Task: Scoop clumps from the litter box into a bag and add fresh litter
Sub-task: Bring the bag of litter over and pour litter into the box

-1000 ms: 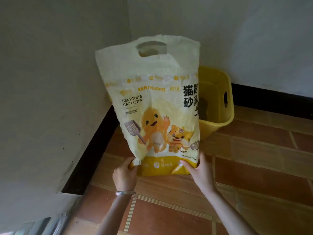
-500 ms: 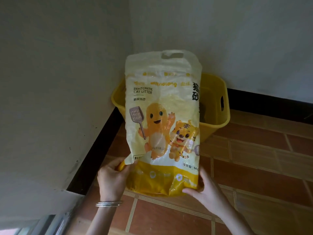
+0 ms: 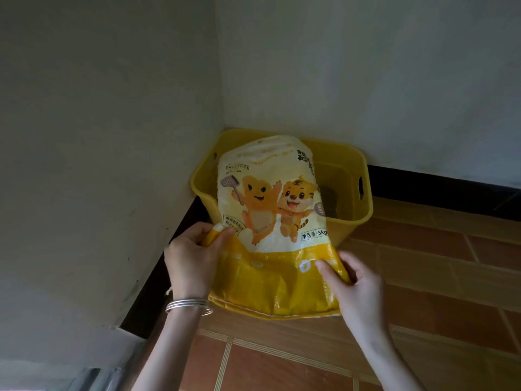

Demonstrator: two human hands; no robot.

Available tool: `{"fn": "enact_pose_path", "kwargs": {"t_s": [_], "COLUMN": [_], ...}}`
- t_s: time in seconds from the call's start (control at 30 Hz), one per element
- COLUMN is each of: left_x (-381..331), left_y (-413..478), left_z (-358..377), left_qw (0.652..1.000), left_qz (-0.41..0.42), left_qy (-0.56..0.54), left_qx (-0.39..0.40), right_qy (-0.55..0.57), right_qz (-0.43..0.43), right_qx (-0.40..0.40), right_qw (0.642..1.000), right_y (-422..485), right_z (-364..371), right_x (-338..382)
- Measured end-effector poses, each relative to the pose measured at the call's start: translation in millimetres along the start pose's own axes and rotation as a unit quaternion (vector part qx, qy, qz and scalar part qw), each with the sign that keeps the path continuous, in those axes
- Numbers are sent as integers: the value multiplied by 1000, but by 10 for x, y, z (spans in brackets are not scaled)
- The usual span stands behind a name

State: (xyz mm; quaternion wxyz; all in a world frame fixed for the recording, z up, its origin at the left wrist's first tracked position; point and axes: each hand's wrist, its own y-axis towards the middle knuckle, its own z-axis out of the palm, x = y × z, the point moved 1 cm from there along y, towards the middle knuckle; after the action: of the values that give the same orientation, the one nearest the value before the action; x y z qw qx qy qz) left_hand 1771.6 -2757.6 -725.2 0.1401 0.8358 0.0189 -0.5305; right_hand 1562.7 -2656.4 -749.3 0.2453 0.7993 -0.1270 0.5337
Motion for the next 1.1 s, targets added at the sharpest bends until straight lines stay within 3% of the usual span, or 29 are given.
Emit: {"fn": "enact_pose_path", "kwargs": {"t_s": [0.57,0.87,1.1], "left_x": [-384,-540,-489], "left_y": [203,98,134], "left_z": [-38,-116,0], "left_qw": [999,994,996], "left_qz": [42,87,58], "left_qy": [20,-34,-37], "left_qx": [-25,-55,-49], "right_qy": [-45,-45,-63], "right_qz": [-33,-83,-73], "right_qx": [-52,-85,-85], "right_qw": [997,992,992], "right_y": [329,311,380], "right_z": [45,-65,-56], "right_x": [436,637,576]}}
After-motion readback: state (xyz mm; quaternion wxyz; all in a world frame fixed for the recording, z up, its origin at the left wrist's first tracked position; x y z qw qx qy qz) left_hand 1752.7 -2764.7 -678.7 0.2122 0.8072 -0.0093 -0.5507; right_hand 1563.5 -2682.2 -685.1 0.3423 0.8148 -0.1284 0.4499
